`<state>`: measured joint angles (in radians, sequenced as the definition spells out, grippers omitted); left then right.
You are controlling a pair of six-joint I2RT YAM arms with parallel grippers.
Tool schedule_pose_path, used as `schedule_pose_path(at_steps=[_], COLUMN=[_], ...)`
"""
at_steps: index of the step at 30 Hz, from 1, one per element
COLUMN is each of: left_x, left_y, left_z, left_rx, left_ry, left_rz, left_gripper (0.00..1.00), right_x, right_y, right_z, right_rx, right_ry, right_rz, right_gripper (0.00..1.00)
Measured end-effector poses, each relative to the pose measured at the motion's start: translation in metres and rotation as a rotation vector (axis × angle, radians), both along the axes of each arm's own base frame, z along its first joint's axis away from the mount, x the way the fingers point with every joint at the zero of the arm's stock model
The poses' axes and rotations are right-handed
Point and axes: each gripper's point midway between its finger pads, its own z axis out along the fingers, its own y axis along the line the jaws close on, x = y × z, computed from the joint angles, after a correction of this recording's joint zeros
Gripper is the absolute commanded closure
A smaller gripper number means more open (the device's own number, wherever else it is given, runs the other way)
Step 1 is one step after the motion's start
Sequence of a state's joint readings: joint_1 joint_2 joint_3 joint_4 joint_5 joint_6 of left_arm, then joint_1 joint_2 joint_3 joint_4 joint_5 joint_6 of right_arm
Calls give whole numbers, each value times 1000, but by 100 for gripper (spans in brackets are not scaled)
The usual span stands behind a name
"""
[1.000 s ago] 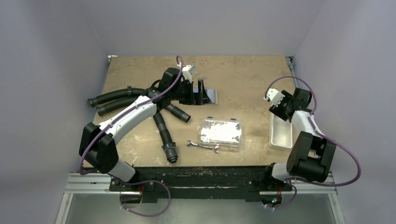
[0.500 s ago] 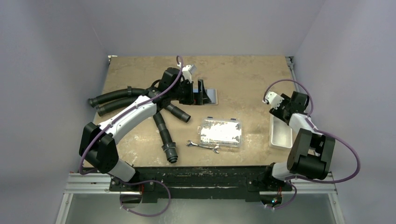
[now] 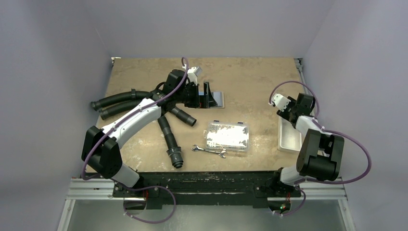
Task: Put the credit cards into the card holder
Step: Pick up the credit card from the storage box.
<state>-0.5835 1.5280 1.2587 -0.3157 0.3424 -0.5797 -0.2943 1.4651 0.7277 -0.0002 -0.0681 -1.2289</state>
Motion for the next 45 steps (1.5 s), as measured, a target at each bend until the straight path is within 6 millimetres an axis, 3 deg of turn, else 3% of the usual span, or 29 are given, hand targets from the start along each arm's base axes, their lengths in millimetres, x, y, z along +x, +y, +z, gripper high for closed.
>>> schedule_pose_path(at_steps=[17,23,45], left_x=[-1,-2,-2], left_y=[-2,-2,-4], left_z=[2,2,4], left_rx=[-10,-13,-23], left_ry=[-3,-1,-3], left_rz=[-11,-15,-25], left_gripper=[1,1,1], right_x=[-1,-7,-21], right_y=[3,7,18], right_z=[13,12,11], right_rx=[13,23,108], right_ry=[-30,-13,74], right_rz=[-3,5,15], right_gripper=[81,99,100])
